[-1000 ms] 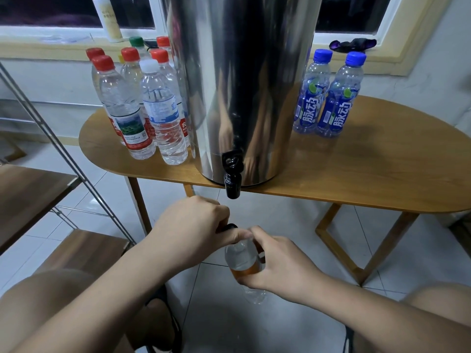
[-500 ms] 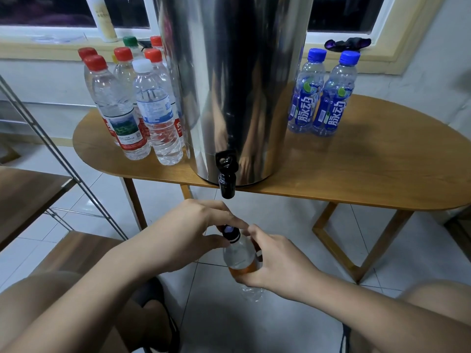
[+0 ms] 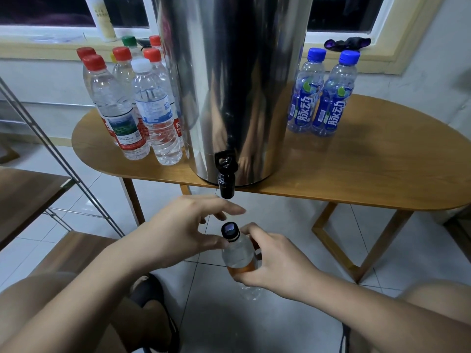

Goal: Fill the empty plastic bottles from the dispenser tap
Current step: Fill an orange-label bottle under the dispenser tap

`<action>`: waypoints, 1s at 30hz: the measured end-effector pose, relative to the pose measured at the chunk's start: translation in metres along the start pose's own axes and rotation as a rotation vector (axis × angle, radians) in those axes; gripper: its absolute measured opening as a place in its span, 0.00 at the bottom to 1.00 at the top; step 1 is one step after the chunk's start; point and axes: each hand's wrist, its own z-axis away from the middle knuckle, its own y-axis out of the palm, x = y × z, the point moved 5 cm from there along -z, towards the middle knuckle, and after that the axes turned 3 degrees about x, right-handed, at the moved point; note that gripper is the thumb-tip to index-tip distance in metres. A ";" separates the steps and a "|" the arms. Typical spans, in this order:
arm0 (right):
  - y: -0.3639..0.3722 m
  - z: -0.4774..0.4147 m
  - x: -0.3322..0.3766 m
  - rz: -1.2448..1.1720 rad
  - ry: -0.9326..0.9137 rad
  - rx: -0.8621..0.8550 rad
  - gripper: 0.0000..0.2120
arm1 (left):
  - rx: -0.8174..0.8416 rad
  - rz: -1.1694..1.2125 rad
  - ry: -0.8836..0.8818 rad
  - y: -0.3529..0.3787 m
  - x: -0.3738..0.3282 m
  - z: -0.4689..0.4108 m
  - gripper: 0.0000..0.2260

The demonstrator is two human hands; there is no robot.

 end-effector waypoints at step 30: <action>0.000 -0.001 0.002 0.013 0.016 0.018 0.32 | -0.058 -0.147 -0.014 0.008 -0.014 -0.001 0.15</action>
